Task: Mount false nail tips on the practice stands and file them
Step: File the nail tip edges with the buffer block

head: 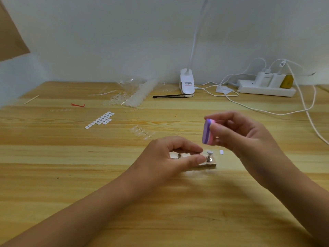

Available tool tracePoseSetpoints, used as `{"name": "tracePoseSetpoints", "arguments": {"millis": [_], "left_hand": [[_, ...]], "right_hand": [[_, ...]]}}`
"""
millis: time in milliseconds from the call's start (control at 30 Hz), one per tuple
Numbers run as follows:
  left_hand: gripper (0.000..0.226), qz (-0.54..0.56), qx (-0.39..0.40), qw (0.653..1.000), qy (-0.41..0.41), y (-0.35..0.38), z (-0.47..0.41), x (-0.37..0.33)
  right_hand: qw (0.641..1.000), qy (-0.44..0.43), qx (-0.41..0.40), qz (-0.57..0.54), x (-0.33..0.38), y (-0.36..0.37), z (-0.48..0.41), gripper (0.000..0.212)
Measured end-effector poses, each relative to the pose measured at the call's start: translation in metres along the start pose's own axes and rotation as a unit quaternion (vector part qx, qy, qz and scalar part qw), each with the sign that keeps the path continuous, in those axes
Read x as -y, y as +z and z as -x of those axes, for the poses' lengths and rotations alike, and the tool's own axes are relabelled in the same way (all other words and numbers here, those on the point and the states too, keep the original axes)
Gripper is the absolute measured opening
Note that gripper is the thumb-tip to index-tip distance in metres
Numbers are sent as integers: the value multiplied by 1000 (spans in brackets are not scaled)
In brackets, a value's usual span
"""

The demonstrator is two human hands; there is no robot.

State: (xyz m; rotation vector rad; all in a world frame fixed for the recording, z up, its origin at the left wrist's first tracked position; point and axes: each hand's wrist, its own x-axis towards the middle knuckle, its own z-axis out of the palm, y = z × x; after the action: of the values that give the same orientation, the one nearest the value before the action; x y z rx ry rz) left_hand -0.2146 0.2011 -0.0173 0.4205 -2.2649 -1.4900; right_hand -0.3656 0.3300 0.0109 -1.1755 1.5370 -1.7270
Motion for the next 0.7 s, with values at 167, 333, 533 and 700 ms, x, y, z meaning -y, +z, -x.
{"name": "tracePoseSetpoints", "arguments": {"millis": [167, 333, 533, 700], "left_hand": [[29, 20, -53, 998, 17, -7, -3, -1], [29, 0, -44, 998, 38, -9, -3, 0], [23, 22, -44, 998, 34, -9, -4, -1], [27, 33, -39, 998, 31, -10, -3, -1]], "right_hand": [[995, 22, 91, 44, 3, -9, 3, 16], [999, -2, 52, 11, 0, 6, 4, 24], [998, 8, 54, 22, 2, -6, 3, 18], [999, -5, 33, 20, -3, 5, 4, 26]]}}
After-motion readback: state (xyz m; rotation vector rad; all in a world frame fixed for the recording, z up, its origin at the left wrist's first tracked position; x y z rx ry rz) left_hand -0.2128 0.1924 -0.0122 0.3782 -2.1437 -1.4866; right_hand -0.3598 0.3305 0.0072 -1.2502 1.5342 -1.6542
